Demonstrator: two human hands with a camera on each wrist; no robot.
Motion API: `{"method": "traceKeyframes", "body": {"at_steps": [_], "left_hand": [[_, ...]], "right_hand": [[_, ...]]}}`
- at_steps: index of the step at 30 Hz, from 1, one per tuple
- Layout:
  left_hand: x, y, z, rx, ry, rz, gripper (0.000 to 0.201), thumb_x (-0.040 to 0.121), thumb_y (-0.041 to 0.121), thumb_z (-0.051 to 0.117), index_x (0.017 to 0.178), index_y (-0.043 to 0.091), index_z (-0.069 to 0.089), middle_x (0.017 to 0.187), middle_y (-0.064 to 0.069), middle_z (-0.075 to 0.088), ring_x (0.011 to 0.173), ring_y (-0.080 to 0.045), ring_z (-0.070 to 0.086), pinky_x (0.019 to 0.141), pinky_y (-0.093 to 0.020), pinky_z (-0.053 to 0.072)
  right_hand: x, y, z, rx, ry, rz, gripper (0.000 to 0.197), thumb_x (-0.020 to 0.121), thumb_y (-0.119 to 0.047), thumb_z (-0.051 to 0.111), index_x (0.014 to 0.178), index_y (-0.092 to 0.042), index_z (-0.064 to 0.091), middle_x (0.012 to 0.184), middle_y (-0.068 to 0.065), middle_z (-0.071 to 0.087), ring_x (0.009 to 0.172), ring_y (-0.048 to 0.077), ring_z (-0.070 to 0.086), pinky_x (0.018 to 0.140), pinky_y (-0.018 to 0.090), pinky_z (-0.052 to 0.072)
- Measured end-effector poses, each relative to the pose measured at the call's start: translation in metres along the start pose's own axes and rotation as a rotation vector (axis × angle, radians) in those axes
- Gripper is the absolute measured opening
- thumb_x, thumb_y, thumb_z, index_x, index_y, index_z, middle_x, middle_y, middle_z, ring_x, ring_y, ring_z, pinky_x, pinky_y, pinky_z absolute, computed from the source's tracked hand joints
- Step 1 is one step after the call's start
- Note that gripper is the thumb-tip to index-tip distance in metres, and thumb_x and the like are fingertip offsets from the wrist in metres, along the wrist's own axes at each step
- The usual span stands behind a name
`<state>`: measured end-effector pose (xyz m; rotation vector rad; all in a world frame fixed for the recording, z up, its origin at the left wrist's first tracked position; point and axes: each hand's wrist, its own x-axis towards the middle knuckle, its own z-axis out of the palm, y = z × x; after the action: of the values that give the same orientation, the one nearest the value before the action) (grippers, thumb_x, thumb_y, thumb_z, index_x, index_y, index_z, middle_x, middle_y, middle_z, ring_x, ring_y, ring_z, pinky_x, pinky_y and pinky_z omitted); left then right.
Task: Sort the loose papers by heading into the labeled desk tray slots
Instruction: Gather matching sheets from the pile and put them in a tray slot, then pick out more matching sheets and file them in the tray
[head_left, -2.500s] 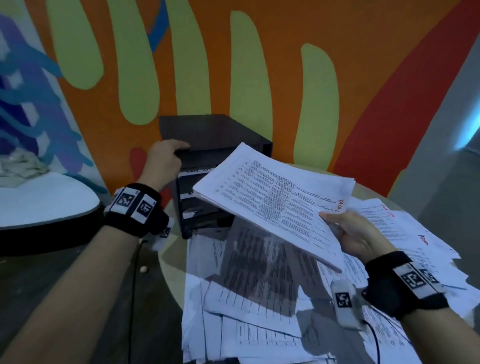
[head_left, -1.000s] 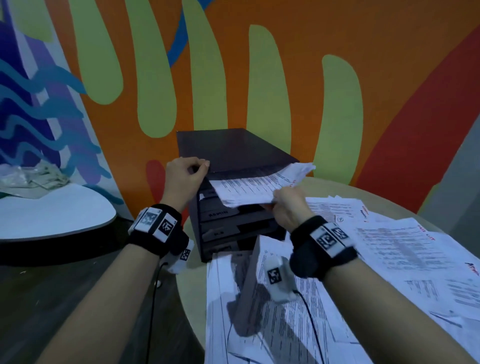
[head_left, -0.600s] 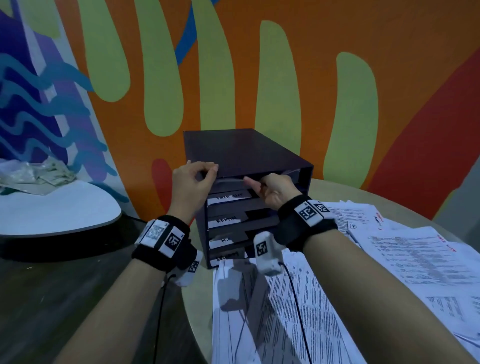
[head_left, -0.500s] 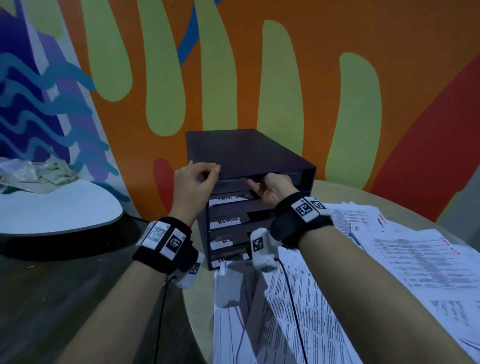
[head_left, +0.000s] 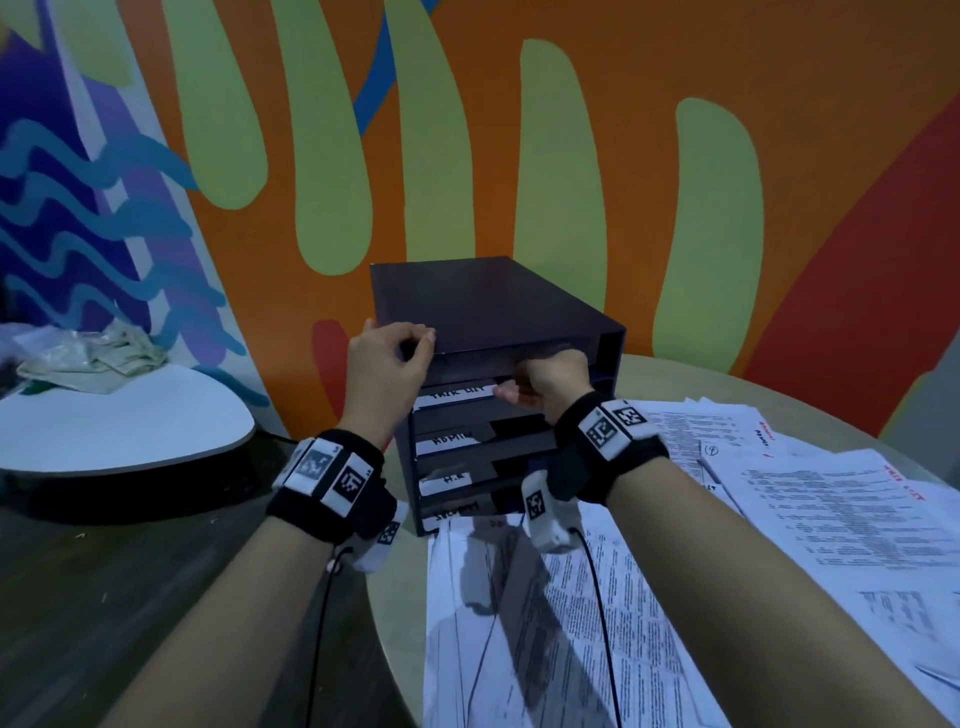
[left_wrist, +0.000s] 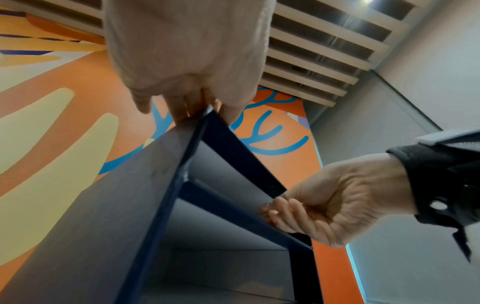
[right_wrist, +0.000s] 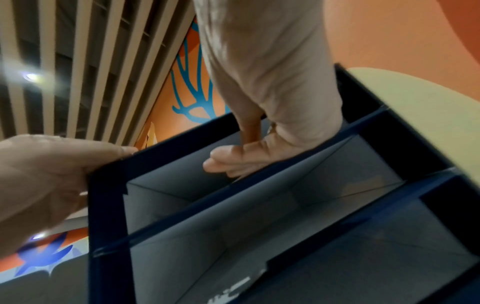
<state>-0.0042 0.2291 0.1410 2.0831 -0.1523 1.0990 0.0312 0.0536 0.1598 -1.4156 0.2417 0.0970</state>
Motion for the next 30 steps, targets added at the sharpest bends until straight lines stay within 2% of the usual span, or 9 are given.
{"method": "traceKeyframes", "body": {"at_steps": [3, 7, 12, 15, 18, 20, 24, 27, 30], "left_hand": [[-0.002, 0.021, 0.006, 0.137, -0.012, 0.097, 0.013, 0.092, 0.016, 0.061, 0.086, 0.012, 0.072, 0.096, -0.003, 0.071, 0.106, -0.021, 0.060, 0.119, -0.037, 0.008], [-0.018, 0.062, 0.039, 0.078, 0.019, 0.339, 0.011, 0.088, 0.012, 0.058, 0.084, 0.013, 0.069, 0.091, 0.001, 0.067, 0.105, -0.020, 0.055, 0.119, -0.038, 0.014], [-0.055, 0.110, 0.120, -0.096, -0.309, 0.350, 0.012, 0.087, 0.014, 0.058, 0.083, 0.011, 0.069, 0.083, -0.002, 0.066, 0.087, -0.022, 0.056, 0.096, -0.047, 0.043], [-0.085, 0.126, 0.164, -0.164, -0.540, 0.250, 0.010, 0.089, 0.012, 0.061, 0.093, 0.011, 0.071, 0.091, 0.002, 0.067, 0.083, -0.016, 0.054, 0.085, -0.036, 0.047], [-0.114, 0.136, 0.200, -0.205, -0.790, 0.046, 0.013, 0.093, 0.016, 0.061, 0.103, 0.010, 0.067, 0.105, -0.002, 0.066, 0.098, -0.018, 0.060, 0.090, -0.036, 0.051], [-0.128, 0.142, 0.220, -0.221, -0.911, -0.073, 0.015, 0.094, 0.017, 0.060, 0.106, 0.009, 0.064, 0.103, -0.003, 0.061, 0.104, -0.023, 0.059, 0.089, -0.044, 0.054], [-0.143, 0.151, 0.256, -0.126, -1.115, -0.101, 0.041, 0.092, 0.020, 0.066, 0.129, 0.008, 0.052, 0.111, -0.005, 0.056, 0.106, -0.025, 0.057, 0.094, -0.039, 0.048], [-0.149, 0.160, 0.280, -0.025, -1.260, 0.004, 0.075, 0.085, 0.028, 0.074, 0.147, 0.014, 0.034, 0.142, -0.009, 0.046, 0.127, -0.026, 0.050, 0.105, -0.042, 0.043], [-0.160, 0.178, 0.301, 0.220, -1.339, 0.335, 0.101, 0.078, 0.048, 0.076, 0.154, 0.016, 0.018, 0.157, -0.007, 0.028, 0.143, -0.025, 0.030, 0.114, -0.044, 0.030]], "right_hand": [[-0.010, 0.007, -0.038, -0.105, 0.006, -0.072, 0.006, 0.092, 0.003, 0.056, 0.088, 0.008, 0.055, 0.064, 0.022, 0.059, 0.034, 0.020, 0.059, 0.035, 0.019, 0.044], [-0.013, 0.027, -0.111, -0.215, 0.079, -0.144, 0.013, 0.090, -0.003, 0.058, 0.078, -0.004, 0.057, 0.059, 0.013, 0.059, 0.041, 0.023, 0.056, 0.042, 0.023, 0.045], [-0.019, 0.065, -0.229, -0.506, 0.385, -0.202, 0.023, 0.083, -0.009, 0.068, 0.064, -0.002, 0.057, 0.063, 0.011, 0.048, 0.059, 0.020, 0.045, 0.057, 0.030, 0.037], [-0.025, 0.087, -0.298, -0.676, 0.528, -0.112, 0.031, 0.081, -0.015, 0.069, 0.062, -0.011, 0.044, 0.060, 0.010, 0.040, 0.057, 0.020, 0.041, 0.058, 0.029, 0.033], [-0.037, 0.098, -0.349, -0.935, 0.604, 0.120, 0.026, 0.082, -0.036, 0.067, 0.091, -0.014, 0.057, 0.097, 0.013, 0.056, 0.099, 0.031, 0.053, 0.077, 0.036, 0.043], [-0.041, 0.110, -0.376, -1.087, 0.587, 0.317, 0.062, 0.080, -0.051, 0.066, 0.124, -0.011, 0.049, 0.135, 0.018, 0.045, 0.130, 0.037, 0.036, 0.100, 0.050, 0.040], [-0.043, 0.130, -0.400, -1.158, 0.408, 0.454, 0.086, 0.085, -0.063, 0.054, 0.147, -0.010, 0.027, 0.155, 0.023, 0.016, 0.143, 0.041, 0.013, 0.111, 0.060, 0.025], [-0.041, 0.132, -0.401, -1.224, 0.361, 0.478, 0.091, 0.089, -0.065, 0.046, 0.153, -0.011, 0.011, 0.158, 0.023, 0.003, 0.146, 0.042, 0.004, 0.113, 0.061, 0.020], [-0.040, 0.135, -0.401, -1.254, 0.339, 0.501, 0.092, 0.090, -0.067, 0.041, 0.155, -0.013, 0.002, 0.160, 0.021, -0.005, 0.147, 0.041, -0.003, 0.114, 0.061, 0.015]]}}
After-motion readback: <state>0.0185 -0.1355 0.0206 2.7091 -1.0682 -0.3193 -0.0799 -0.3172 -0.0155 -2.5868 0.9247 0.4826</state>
